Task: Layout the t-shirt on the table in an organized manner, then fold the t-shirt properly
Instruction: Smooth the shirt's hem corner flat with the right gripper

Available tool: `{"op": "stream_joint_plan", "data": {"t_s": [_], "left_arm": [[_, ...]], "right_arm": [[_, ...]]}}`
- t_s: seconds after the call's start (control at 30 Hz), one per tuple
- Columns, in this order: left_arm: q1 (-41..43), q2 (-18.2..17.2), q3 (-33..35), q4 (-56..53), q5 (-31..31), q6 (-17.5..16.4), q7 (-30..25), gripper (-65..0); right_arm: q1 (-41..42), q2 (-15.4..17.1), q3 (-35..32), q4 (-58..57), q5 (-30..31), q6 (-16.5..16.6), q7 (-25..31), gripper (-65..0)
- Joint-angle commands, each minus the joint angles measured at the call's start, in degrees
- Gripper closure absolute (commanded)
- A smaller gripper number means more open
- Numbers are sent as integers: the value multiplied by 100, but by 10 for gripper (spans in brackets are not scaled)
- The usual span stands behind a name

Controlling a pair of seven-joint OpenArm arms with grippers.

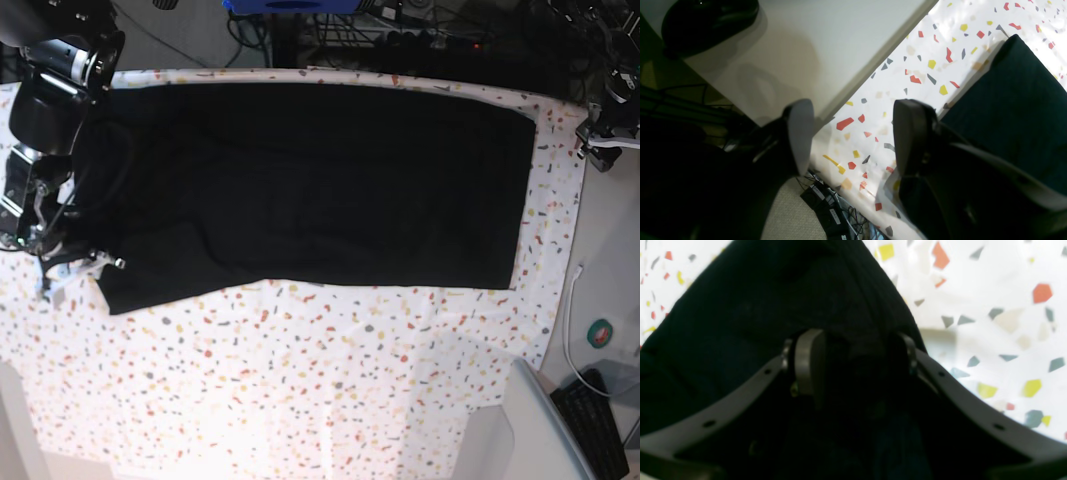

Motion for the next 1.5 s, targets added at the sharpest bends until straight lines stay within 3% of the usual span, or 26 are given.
{"op": "stream_joint_plan", "data": {"t_s": [0.0, 0.07, 0.2, 0.3, 0.57, 0.73, 0.83, 1.0, 1.27, 1.37, 1.47], "left_arm": [[7, -85, -30, 78, -36, -28, -140, -352], [24, -85, -30, 78, -36, -28, -140, -352], [42, -85, -39, 78, -36, -28, -140, -352], [42, -85, -39, 78, -36, -28, -140, -352], [-2, -77, -39, 78, -36, -19, -140, -352], [-11, -77, -39, 78, -36, -19, -140, -352], [-11, -77, -39, 78, -36, -19, -140, -352], [-11, -77, -30, 78, -36, -19, -140, -352], [-72, -77, 5, 78, -28, -11, -131, -352], [-99, -85, -4, 78, -28, -11, -131, -352], [-99, -85, -22, 78, -28, -11, -131, -352]], "right_arm": [[163, 57, 9, 72, 53, 25, 90, -276], [163, 40, 9, 72, 53, 25, 90, -240], [163, 31, 61, 107, 71, 43, 81, 0], [40, -31, 70, 555, 79, 43, -60, 0], [-628, -839, 18, 2815, 79, 43, -1264, 0], [-1190, -1340, 18, 3685, 79, 52, -1431, 0], [-1428, -1393, 18, 3835, 167, 52, -1431, 0], [-1815, -1384, 9, 3808, 1038, 34, -1440, 0], [-1823, -1384, -396, 3202, 1099, 34, -1475, 0], [-1823, -1384, -413, 3263, 1143, 34, -1853, 0], [-1885, -1376, -396, 3580, 1600, 34, -2099, -152]]}}
